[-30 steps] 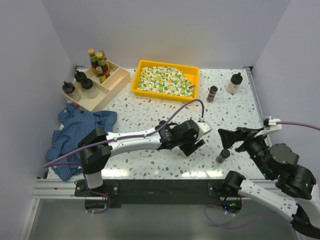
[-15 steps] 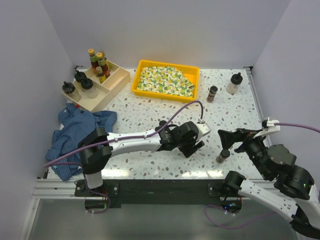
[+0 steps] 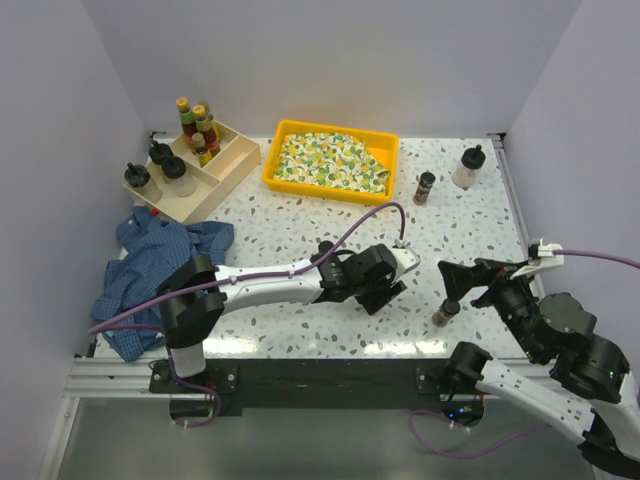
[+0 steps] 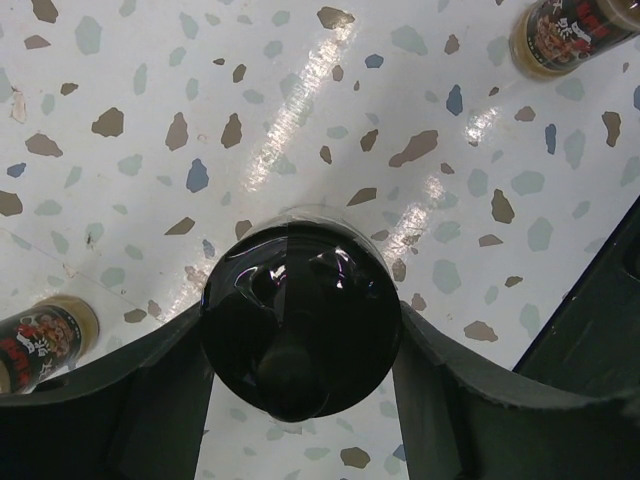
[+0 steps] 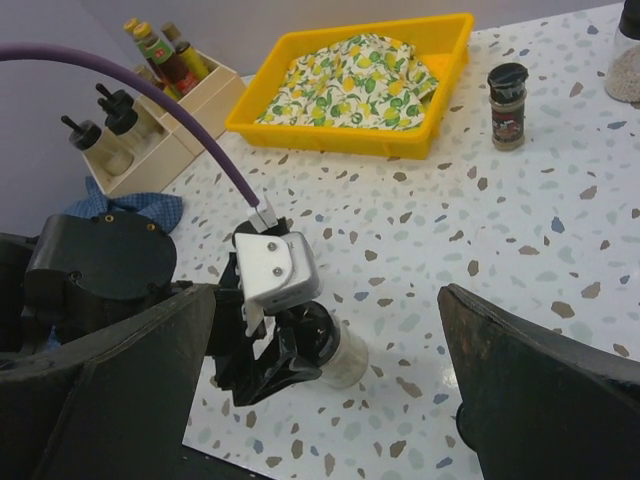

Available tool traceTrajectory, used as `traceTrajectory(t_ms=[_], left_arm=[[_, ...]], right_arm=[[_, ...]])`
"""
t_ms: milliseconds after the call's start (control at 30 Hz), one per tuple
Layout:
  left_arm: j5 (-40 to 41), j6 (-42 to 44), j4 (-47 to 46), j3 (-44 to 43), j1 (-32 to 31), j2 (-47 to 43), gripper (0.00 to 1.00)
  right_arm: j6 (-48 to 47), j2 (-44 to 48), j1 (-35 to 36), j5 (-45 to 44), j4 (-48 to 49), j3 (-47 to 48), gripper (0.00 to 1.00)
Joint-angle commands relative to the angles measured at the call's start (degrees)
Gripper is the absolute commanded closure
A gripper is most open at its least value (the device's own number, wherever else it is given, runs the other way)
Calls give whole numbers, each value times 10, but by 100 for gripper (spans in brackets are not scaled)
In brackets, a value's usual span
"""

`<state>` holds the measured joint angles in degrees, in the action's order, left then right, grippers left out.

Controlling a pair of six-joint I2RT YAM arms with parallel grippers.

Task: Organize the condiment bottles
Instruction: Pick up the bottle from the center of the board, then place the bottle in the storage box.

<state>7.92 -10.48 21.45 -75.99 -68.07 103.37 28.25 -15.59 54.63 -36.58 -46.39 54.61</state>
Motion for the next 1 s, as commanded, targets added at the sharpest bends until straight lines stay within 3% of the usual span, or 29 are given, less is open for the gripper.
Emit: traceTrajectory(t_ms=[0,233,467,600,733,967], left_arm=[[17,-11,-4,-56,-3,-38,100],[123,12,44,-163,16,-38,100],[129,12,52,-195,133,-75,100],[147,2,25,-138,226,-133,100],[159,-16,-6,-59,365,-210,100],[124,-61,-71,51,550,-278,100]], right_arm=[[5,3,1,-3,5,-5,1],[12,14,0,0,-2,-8,1],[19,23,0,3,-2,-13,1],[20,22,0,11,-2,-16,1],[25,23,0,21,3,-20,1],[17,37,1,34,35,-42,1]])
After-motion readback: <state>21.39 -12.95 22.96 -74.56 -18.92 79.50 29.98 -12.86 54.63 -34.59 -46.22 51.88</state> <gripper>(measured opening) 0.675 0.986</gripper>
